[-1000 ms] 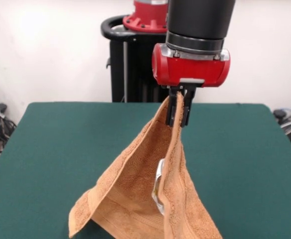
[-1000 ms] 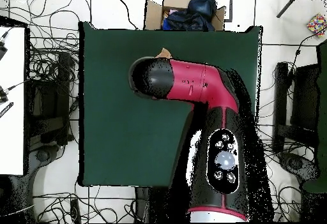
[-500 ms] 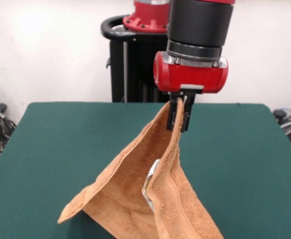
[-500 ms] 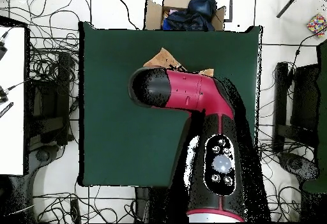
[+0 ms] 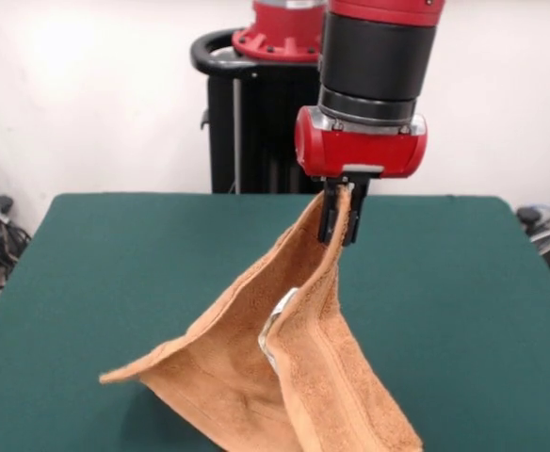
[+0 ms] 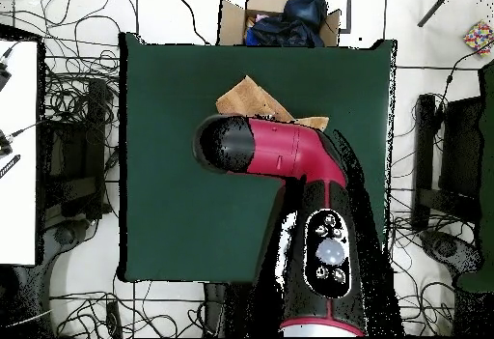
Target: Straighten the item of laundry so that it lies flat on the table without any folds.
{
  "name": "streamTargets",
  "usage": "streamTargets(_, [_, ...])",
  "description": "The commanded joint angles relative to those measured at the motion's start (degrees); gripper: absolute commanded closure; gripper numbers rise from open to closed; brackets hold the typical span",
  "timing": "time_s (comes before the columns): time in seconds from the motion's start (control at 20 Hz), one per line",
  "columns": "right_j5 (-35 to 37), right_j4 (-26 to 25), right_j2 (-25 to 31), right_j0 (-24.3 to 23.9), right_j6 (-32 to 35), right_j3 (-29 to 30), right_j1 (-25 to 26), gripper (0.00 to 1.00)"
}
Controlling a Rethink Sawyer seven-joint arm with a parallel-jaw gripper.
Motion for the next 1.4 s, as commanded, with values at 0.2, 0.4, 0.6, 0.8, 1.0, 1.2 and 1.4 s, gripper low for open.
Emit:
streamTargets(0.2, [-2.1, -1.9, 0.8, 2.2, 8.7, 9.7, -1.8, 1.00])
streamTargets(0.4, [-3.3, -2.3, 0.6, 2.6, 8.7, 11.8, -2.8, 1.00])
streamTargets(0.6, [-4.8, -2.4, 0.8, 2.6, 8.4, 14.3, -4.1, 1.00])
streamTargets(0.8, [-5.3, -2.2, 1.2, 2.1, 7.9, 14.7, -4.1, 1.00])
streamTargets(1.0, [-5.9, -2.0, 1.3, 2.1, 7.8, 15.8, -4.7, 1.00])
streamTargets(1.2, [-7.0, -2.3, 1.6, 1.8, 7.3, 17.3, -5.3, 1.00])
streamTargets(1.4, [-8.6, -3.0, 1.9, 1.3, 6.3, 19.8, -6.3, 1.00])
